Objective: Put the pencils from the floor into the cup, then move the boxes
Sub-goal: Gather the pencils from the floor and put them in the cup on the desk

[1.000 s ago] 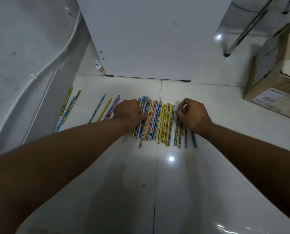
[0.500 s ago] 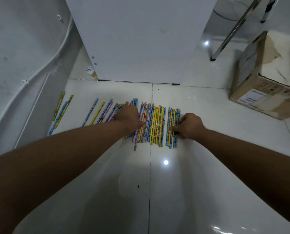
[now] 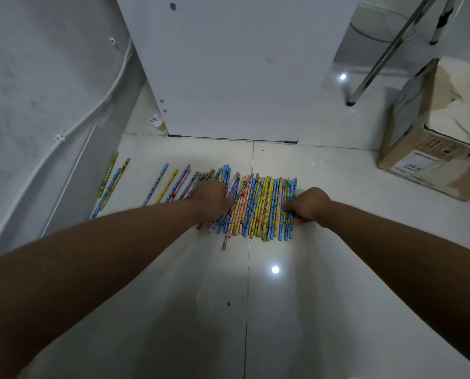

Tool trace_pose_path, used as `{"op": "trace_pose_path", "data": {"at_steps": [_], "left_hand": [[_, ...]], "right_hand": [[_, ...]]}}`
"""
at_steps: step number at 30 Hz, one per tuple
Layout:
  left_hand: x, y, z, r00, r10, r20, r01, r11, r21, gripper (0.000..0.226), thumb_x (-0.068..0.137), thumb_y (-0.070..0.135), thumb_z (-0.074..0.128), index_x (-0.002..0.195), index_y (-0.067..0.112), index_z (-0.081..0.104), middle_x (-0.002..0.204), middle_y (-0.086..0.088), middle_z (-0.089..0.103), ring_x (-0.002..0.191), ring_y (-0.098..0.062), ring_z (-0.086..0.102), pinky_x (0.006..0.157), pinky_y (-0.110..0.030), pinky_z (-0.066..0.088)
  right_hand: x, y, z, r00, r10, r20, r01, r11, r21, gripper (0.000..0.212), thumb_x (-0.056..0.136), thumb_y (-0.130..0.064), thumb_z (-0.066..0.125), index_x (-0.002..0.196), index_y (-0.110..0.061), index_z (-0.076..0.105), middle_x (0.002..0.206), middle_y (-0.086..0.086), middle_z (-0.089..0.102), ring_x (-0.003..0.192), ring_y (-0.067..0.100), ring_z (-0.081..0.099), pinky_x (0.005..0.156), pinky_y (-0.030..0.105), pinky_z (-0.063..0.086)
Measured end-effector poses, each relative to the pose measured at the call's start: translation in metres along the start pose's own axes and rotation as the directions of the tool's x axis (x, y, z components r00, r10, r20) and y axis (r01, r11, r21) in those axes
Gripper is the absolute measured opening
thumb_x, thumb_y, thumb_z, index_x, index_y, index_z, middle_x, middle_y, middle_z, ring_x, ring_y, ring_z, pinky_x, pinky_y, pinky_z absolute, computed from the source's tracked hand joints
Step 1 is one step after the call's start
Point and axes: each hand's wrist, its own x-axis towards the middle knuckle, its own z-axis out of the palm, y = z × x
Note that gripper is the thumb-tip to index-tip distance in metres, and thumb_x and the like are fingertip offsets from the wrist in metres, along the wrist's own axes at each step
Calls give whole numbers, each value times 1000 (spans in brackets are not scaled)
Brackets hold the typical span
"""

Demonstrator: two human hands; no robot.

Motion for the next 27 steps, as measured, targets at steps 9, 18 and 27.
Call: {"op": "trace_pose_path", "data": {"at_steps": [9,18,27], "left_hand": [[1,14,-1,993,-47,-105,46,999,-16,20,107,23,40,109,7,51,85,-3,52,73,-19,51,76,-34,40],[0,8,6,990,-103,-99,108,993,54,35,103,39,55,110,5,56,86,-5,55,73,-19,54,63,-32,44],[3,14,15,990,8,-141,19,981,192,51,84,58,77,99,11,66,91,-7,69,83,-24,66,76,-42,60]], "right_hand": [[-6,3,-5,997,-57,61,51,995,85,41,97,-15,46,71,-1,73,76,22,76,69,33,70,76,40,63],[-4,6,-3,995,-23,-95,20,999,-38,15,101,-9,48,90,-4,57,76,12,55,60,26,54,52,32,46],[4,5,7,991,-9,-134,15,999,45,51,81,-54,86,91,-5,74,80,10,79,53,21,66,50,29,57]]}}
